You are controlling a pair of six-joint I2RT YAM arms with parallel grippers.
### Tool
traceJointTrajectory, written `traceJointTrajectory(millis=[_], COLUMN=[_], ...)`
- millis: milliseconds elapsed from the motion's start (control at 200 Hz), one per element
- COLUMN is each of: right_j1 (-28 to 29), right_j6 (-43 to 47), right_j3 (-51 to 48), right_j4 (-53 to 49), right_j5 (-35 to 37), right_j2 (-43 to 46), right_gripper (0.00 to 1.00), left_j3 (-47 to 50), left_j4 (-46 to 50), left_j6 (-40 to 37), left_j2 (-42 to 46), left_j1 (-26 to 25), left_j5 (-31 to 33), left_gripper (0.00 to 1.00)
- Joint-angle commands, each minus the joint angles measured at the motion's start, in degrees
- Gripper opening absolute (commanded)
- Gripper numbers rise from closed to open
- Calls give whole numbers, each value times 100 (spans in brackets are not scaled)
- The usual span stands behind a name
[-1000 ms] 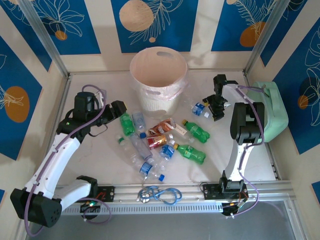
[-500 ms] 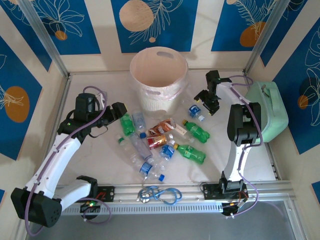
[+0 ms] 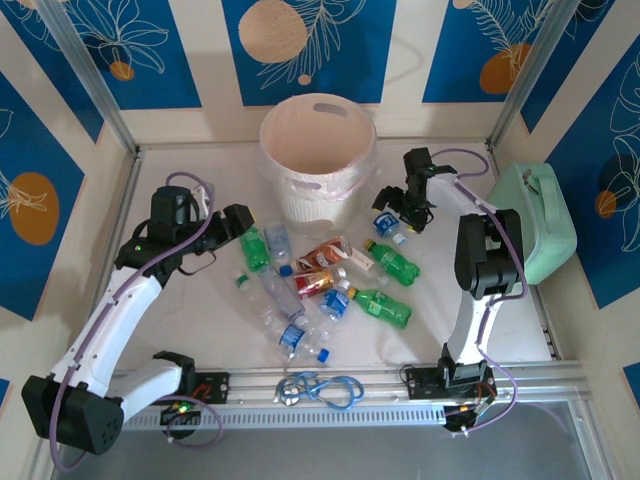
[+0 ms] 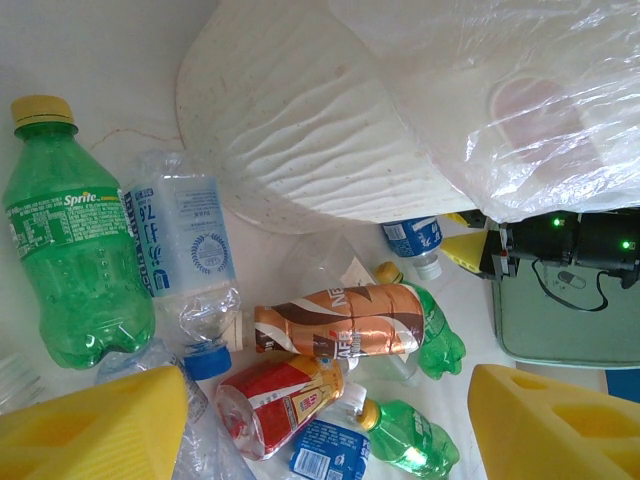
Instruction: Put the plastic bottles in the bin
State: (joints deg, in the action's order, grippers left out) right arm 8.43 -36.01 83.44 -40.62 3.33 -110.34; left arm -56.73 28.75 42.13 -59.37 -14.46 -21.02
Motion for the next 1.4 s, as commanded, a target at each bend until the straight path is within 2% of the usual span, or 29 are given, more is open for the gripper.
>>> traceJointTrajectory(millis=[0, 335, 560, 770, 1135, 1396], right_j1=[47, 111, 177, 60, -115, 141], right_j6=[299, 487, 482, 267, -273, 324], right_j3=[-57, -60, -98, 32, -38, 319], right_j4=[82, 19, -19, -218, -512, -675], right_j5=[-197, -271, -73, 78, 172, 496], right_j2=[159, -163, -236, -366, -219, -296], right_gripper=[93, 95, 95, 87, 84, 100], left_j3=[-13, -96, -119, -130, -85, -49], left_j4=[-115, -120, -122, -115, -194, -219], left_j6=[49, 41, 51, 41, 65, 68], left_j2=[36, -39, -66, -74, -101, -87], left_j1=[75, 70, 75, 75, 74, 73], left_j5=[-131, -156, -189, -183, -219, -244], left_gripper=[74, 74, 74, 74, 74, 74])
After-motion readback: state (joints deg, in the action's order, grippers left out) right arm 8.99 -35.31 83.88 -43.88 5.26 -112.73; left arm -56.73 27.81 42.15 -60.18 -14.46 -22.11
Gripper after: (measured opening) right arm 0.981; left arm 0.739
